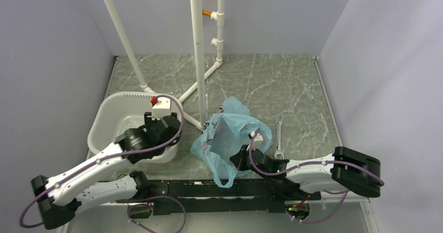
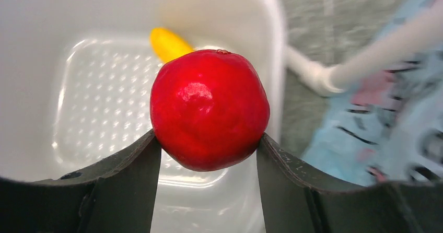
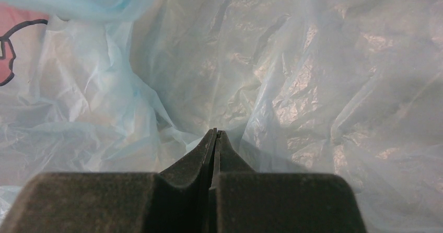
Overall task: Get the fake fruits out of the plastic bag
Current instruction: Place the fake fruit in the bin.
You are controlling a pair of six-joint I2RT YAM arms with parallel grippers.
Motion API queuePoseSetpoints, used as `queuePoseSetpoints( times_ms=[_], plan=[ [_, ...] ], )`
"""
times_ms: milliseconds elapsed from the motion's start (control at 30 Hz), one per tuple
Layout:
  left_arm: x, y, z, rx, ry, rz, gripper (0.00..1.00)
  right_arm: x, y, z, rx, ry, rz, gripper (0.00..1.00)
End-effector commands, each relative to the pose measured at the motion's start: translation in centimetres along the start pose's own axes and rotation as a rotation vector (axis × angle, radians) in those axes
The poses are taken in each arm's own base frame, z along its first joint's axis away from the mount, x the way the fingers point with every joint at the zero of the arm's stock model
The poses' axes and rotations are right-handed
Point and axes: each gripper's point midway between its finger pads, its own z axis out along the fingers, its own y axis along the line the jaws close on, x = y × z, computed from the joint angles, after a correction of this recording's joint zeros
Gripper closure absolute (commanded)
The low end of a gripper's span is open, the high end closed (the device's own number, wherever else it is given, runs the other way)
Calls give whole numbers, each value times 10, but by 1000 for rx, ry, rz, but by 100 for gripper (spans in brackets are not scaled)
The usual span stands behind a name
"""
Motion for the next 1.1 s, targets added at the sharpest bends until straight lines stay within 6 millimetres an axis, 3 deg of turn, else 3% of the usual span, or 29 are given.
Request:
queuePoseSetpoints(
  times_ms=[0,167,333,400,567,767,1067],
  plan=[
    [18,40,27,-235,59,11,100,-9,12,2,-35,-31,24,100],
    [39,44,43,-220,80,-109,99,-9,11,1,-35,-32,25,100],
    [46,61,39,-263,42,-196,77,-9,13,2,-35,-30,18,100],
    [49,56,40,-227,44,-188,66,-9,14,4,-33,-27,14,100],
    [52,50,42,-197,67,-176,27,-8,12,3,-33,-26,16,100],
    [40,41,35,-136,60,-186,1,-9,13,1,-37,-32,22,100],
    [10,32,4,35,-26,-238,1,-11,15,1,-35,-29,16,98]
  ],
)
